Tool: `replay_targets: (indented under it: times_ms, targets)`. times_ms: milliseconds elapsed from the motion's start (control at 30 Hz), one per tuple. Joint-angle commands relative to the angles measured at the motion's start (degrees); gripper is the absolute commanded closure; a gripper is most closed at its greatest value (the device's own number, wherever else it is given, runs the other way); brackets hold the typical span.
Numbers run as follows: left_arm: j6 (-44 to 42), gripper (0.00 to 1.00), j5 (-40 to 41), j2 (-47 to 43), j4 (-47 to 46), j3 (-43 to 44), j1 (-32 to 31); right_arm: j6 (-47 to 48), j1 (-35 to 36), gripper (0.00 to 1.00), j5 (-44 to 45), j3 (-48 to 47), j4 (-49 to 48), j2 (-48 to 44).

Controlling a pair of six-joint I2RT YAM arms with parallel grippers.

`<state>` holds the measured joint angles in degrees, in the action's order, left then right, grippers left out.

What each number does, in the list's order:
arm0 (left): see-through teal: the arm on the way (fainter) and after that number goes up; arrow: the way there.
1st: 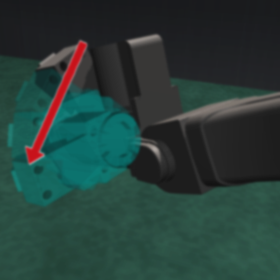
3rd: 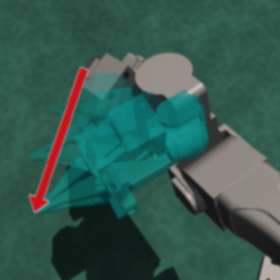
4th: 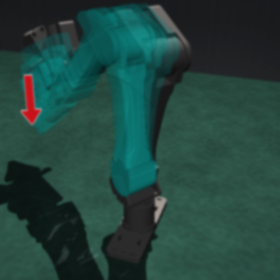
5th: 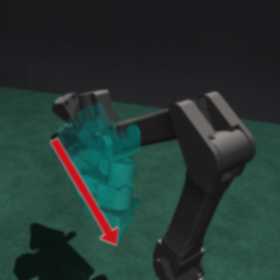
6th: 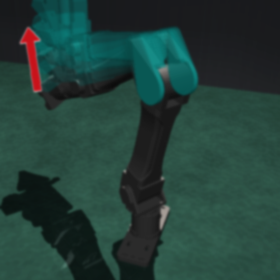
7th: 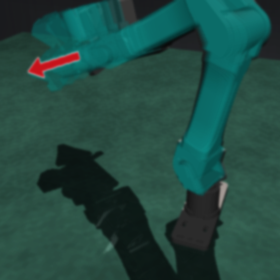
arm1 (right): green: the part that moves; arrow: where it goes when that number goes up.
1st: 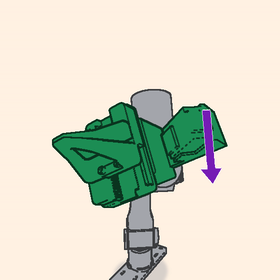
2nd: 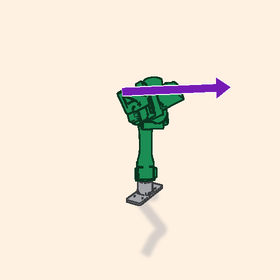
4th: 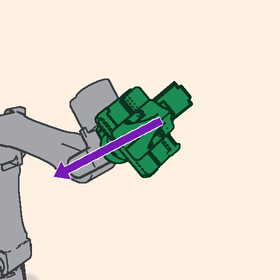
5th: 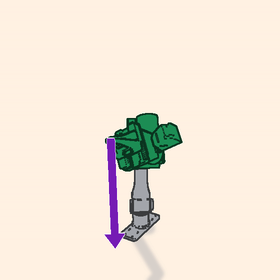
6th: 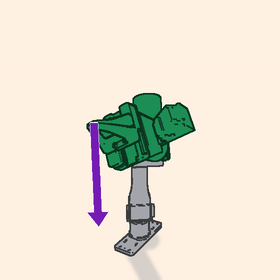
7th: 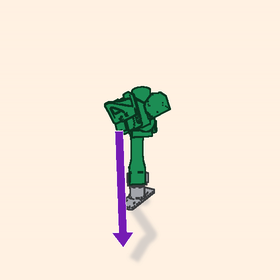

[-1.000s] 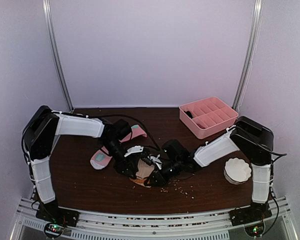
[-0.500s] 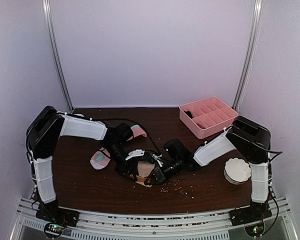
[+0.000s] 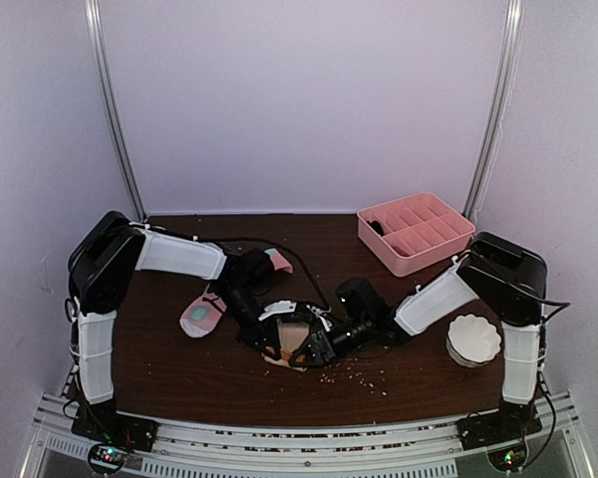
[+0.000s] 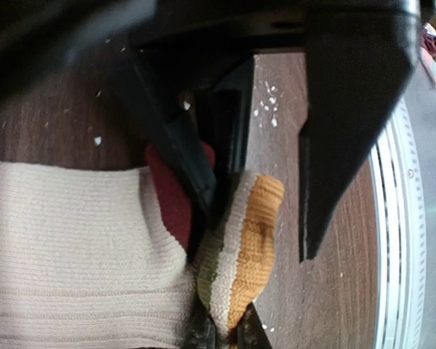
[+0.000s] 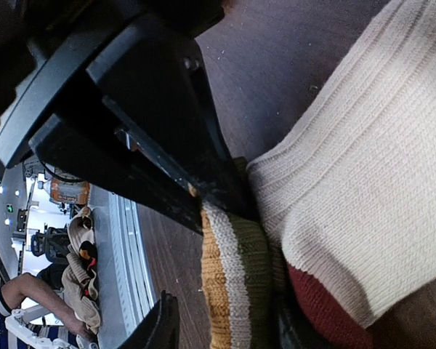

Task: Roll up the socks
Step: Roll the sock at the center of the board.

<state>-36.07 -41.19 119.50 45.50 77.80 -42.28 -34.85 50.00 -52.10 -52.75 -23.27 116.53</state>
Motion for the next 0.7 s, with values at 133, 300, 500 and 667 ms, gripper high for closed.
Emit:
replay_targets:
  times_ms: [133, 300, 500, 667]
  targets:
    - [3.82, 1.00, 2.67, 9.18, 6.89, 7.20, 1.10, 1.18, -0.20, 0.47, 12.71, 10.94, -3.06, -4.89]
    - [5.96, 1.00, 0.94, 13.80, 11.37, 11.17, 1.92, 1.29, -0.20, 0.37, 15.55, 16.95, -8.08, -9.18]
    - [6.45, 1.00, -0.63, 18.14, 15.30, 14.42, 2.56, 7.94, 1.01, 0.00, 24.33, 25.69, -12.50, -20.02]
    - [6.61, 1.00, -0.76, 19.39, 17.37, 15.62, 3.06, 19.13, 2.69, 0.00, 42.31, 24.15, 2.31, -30.56]
